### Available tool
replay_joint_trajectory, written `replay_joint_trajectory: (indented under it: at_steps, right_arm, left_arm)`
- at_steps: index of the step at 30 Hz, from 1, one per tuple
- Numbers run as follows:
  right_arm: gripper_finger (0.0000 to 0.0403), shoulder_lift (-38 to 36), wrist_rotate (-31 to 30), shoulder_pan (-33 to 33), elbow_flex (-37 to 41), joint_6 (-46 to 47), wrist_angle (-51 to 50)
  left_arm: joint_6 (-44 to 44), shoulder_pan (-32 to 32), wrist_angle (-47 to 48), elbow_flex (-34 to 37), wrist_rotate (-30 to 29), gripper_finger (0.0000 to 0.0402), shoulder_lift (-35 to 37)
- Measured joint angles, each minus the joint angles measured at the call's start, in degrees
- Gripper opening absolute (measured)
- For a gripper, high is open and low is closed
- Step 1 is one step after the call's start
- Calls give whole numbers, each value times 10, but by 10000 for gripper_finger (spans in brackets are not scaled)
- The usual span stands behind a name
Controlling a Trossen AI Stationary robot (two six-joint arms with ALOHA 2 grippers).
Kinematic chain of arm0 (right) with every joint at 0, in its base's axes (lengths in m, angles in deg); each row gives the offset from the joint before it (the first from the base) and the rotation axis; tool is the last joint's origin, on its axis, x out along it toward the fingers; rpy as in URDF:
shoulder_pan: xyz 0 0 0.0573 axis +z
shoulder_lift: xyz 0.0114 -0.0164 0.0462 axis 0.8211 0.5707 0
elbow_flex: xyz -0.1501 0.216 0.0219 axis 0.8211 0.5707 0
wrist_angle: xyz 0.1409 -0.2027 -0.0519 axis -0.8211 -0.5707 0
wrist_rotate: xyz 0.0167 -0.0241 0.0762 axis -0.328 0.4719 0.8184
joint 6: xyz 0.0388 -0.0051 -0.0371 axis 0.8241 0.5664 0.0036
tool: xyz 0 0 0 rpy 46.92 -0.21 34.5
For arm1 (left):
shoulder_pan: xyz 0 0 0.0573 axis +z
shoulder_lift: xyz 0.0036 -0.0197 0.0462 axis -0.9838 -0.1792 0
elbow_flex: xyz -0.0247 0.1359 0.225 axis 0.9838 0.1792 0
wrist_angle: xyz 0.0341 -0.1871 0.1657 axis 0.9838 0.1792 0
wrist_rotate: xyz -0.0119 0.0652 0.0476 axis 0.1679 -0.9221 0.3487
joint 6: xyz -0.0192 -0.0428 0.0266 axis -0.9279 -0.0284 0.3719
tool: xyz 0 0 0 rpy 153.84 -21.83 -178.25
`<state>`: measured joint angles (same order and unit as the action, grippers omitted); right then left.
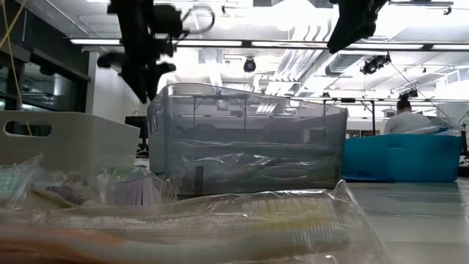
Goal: Pick & Place Toothbrushes
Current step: Put the green toothbrush into the bottom black bin
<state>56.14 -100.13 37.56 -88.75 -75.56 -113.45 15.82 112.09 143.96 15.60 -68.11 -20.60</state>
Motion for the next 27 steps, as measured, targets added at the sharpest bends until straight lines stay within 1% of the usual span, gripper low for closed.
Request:
replay_joint_trajectory:
  at_steps: [2, 5, 7, 10, 15, 19, 21, 24, 27]
  right_arm:
    - [181, 0, 0, 0, 0, 0, 0]
    - [181, 0, -1, 0, 0, 0, 2]
    - [181, 0, -1, 0, 0, 6, 5]
    - [181, 0, -16, 0, 0, 20, 8]
    - [181, 0, -24, 0, 0, 41, 7]
    - [181, 0, -31, 0, 0, 54, 7]
    - [181, 0, -37, 0, 0, 57, 7]
    - [181, 0, -45, 0, 0, 65, 7]
    - [181, 0, -48, 0, 0, 73, 7]
  left_arm:
    - [30, 46, -7, 1, 7, 118, -13]
    - [76, 93, -34, 1, 7, 118, -44]
    - [101, 116, -51, 0, 10, 118, -71]
    - [124, 131, -60, -11, 22, 118, -120]
    - [154, 133, -70, -40, 54, 118, -192]
    - [182, 125, -96, -65, 57, 124, -227]
    - [198, 119, -93, -74, 59, 140, -241]
    - [217, 111, -94, -77, 62, 177, -259]
    - [218, 99, -107, -77, 75, 209, -271]
